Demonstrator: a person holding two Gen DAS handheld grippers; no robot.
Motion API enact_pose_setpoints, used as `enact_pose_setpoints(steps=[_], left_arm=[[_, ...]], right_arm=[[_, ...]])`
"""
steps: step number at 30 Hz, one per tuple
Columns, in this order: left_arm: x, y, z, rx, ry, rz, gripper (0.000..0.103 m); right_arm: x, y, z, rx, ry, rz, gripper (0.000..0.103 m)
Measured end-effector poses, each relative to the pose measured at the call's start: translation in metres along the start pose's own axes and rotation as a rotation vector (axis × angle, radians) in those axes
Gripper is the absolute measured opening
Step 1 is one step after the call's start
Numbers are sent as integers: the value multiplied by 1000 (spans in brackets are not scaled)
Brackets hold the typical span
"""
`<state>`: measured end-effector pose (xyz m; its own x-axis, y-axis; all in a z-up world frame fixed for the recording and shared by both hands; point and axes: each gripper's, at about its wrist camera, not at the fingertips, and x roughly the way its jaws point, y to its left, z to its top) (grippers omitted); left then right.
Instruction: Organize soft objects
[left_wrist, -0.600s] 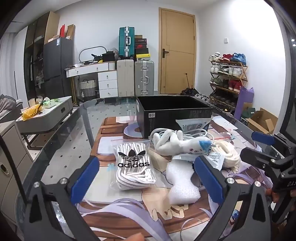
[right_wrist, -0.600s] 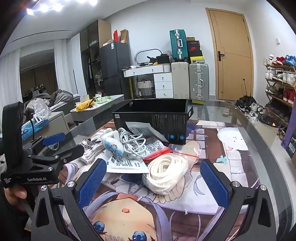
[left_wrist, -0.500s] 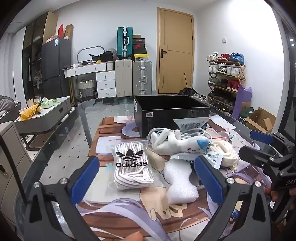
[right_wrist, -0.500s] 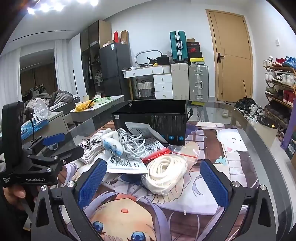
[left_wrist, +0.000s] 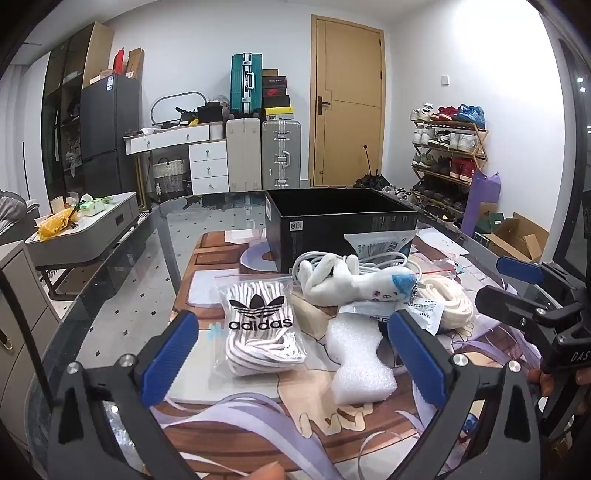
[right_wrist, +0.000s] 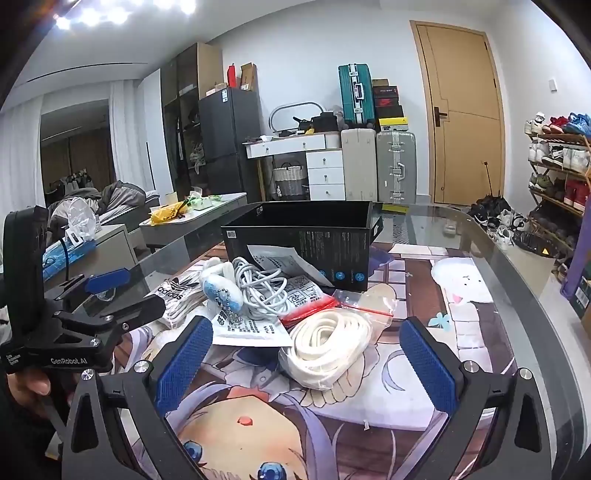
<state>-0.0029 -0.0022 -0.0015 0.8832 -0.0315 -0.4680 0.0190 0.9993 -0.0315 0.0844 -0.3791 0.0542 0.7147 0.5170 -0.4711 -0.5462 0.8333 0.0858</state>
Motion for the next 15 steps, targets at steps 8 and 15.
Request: enact_pose_setpoints(steps=[8, 15], left_arm=[[1, 0, -1, -2, 2, -5, 103], [3, 0, -3, 1, 5, -3, 103]], right_arm=[[1, 0, 0, -4, -3, -2, 103], [2, 0, 1, -7, -3, -3, 103]])
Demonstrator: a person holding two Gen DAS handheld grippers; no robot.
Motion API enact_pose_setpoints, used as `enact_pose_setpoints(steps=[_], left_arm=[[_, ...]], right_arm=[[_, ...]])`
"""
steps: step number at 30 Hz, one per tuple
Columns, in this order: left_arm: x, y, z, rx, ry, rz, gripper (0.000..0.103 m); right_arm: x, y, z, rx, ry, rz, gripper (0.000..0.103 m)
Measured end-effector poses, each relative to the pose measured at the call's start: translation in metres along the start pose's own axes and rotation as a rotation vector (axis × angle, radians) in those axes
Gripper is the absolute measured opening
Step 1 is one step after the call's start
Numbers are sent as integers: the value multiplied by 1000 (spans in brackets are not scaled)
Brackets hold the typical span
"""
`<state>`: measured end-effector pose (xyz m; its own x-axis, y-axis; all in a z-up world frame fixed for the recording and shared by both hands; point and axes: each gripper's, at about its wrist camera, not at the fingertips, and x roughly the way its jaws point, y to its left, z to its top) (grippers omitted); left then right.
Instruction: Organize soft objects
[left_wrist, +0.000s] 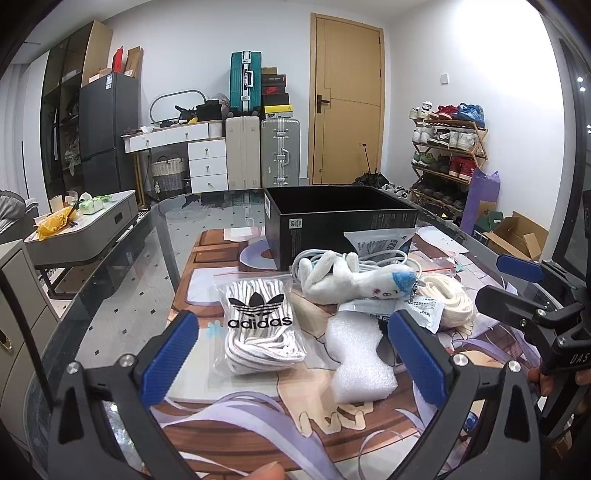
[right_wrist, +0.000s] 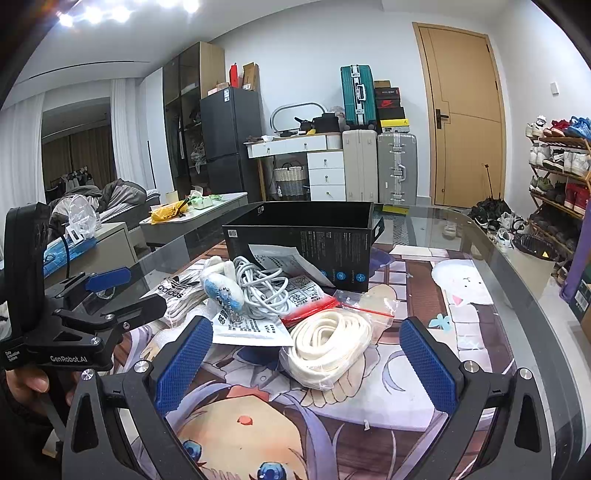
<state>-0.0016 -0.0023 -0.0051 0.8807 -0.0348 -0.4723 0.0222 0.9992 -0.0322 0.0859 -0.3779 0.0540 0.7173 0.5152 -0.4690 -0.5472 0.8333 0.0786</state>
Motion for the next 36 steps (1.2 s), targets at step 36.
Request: enact_pose_setpoints(steps=[36], left_arm=[[7, 2, -4, 8, 10, 13, 103]], right_arm=[[-1, 0, -1, -2, -4, -2, 103]])
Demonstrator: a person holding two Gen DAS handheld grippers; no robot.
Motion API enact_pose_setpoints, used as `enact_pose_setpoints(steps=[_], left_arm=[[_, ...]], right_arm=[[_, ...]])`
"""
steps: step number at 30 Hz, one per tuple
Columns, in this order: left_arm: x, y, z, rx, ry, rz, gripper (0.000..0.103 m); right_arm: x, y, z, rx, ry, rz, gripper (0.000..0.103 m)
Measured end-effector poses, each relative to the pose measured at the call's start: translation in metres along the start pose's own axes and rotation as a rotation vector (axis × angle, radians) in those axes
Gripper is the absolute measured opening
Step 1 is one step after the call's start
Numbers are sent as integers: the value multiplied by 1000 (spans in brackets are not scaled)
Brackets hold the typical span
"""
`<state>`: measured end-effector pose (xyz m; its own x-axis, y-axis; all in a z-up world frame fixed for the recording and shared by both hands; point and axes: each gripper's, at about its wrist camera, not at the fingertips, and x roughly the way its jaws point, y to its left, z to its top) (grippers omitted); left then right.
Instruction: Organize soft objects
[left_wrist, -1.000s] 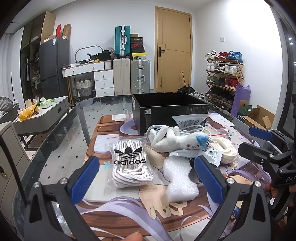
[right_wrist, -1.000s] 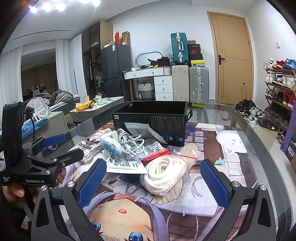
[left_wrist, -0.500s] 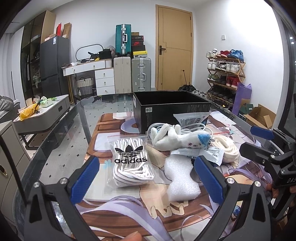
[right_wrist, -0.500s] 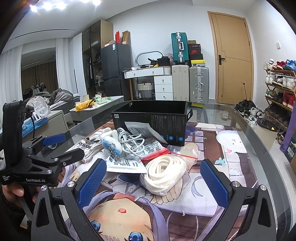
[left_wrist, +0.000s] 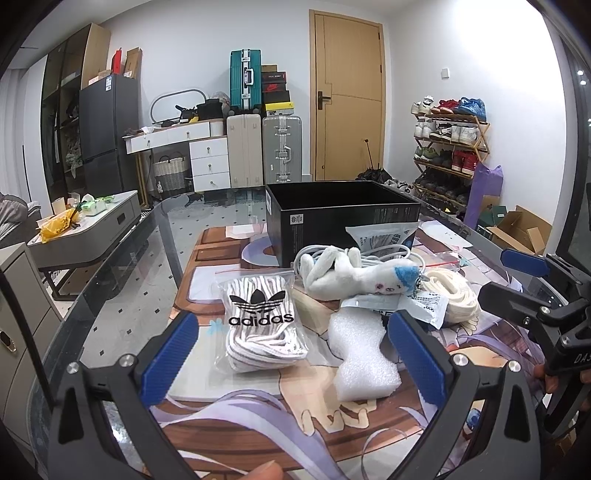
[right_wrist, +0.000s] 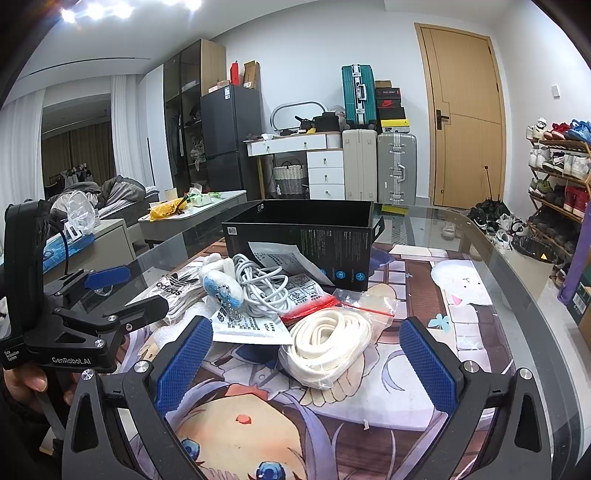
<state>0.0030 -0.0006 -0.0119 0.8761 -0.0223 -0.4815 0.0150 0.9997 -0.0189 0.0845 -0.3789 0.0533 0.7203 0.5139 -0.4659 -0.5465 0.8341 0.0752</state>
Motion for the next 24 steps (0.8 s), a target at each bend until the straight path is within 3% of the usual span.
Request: enact_pose_setpoints(steps=[18, 24], left_arm=[[-1, 1, 5, 0, 25, 18, 103], [-1, 8, 13, -45, 23, 35, 103]], right_arm=[[2, 0, 0, 0, 11, -14, 103], [6, -4, 2, -2, 38, -31, 103]])
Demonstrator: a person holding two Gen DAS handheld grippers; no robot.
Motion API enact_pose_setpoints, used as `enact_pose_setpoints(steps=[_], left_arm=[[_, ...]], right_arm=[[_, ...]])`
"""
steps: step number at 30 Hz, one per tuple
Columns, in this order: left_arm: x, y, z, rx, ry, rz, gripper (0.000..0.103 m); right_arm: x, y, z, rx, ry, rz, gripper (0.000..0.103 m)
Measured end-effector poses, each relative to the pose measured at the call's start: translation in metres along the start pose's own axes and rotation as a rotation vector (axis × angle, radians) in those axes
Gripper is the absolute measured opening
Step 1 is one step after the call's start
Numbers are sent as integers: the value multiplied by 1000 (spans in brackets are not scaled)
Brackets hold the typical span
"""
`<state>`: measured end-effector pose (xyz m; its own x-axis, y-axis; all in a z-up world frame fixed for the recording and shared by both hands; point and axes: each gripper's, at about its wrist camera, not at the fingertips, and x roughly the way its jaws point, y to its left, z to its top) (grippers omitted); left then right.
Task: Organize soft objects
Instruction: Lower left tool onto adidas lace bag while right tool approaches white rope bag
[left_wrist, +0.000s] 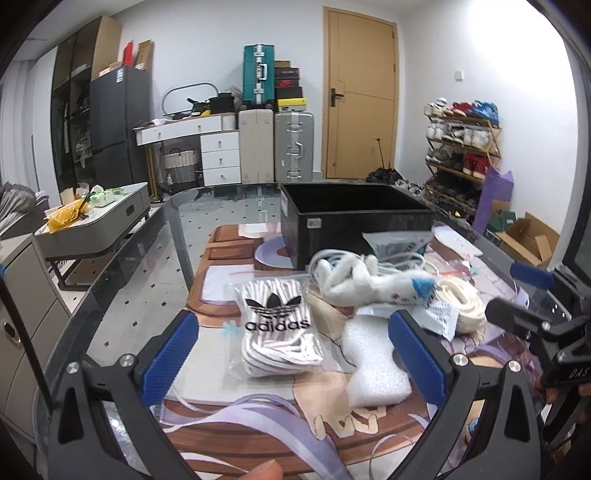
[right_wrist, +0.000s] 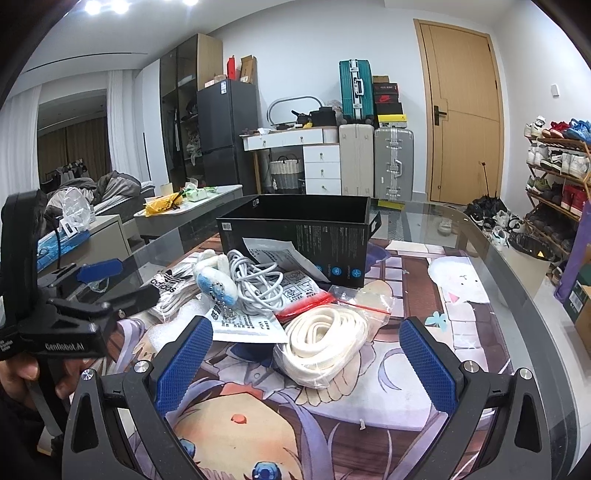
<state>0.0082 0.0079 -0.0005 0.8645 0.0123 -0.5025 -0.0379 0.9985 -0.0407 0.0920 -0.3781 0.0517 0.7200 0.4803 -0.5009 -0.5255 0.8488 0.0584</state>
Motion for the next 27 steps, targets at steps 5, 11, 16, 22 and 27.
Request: enact_pose_setpoints(steps=[5, 11, 16, 22, 27], left_arm=[[-1, 7, 7, -26, -4, -2, 103], [-2, 12, 16, -36, -15, 26, 103], [4, 18, 21, -36, 9, 48, 103], [25, 29, 24, -51, 91, 86, 103], [41, 32, 26, -64, 142, 83, 103]], right_arm=[[0, 2, 5, -17, 10, -5, 103], [3, 4, 16, -54, 64, -53, 103], [7, -4, 21, -31, 111, -81, 103], [24, -16, 20, -22, 206, -128, 103], [38, -26, 19, 15, 270, -159, 103]])
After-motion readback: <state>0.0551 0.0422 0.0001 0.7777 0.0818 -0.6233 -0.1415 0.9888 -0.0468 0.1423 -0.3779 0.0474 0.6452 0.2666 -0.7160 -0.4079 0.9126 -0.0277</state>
